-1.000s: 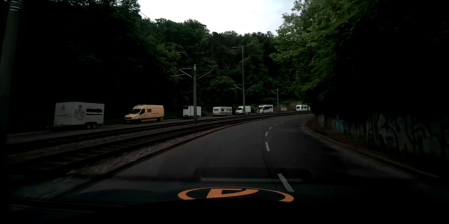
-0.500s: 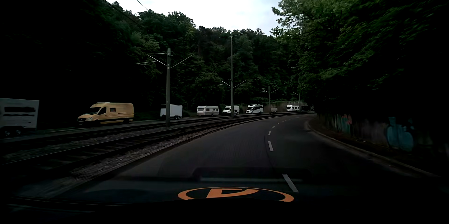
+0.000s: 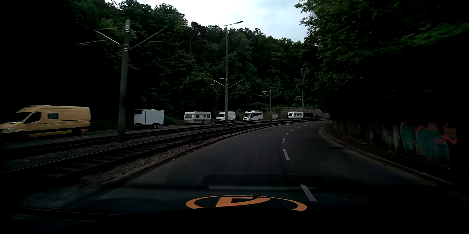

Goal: Follow the waypoints while adhering to traffic rules and regulations

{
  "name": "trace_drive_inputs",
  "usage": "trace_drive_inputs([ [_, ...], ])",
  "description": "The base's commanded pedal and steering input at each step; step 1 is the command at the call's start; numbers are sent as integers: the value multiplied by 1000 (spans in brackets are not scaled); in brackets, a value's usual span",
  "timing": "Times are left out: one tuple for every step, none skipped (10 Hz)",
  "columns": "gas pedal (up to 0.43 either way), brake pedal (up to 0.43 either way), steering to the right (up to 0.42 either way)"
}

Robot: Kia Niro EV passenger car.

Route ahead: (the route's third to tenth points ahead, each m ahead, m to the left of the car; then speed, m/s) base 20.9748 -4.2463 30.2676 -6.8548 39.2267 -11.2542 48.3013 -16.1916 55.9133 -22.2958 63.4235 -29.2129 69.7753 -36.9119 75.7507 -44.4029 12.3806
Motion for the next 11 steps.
trace_drive_inputs([
  [110,0,53],
  [110,0,53],
  [118,0,54],
  [118,0,56],
  [118,0,60],
  [118,0,63],
  [118,0,63],
  [130,0,61],
  [130,0,56],
  [130,0,52],
  [138,0,50],
])
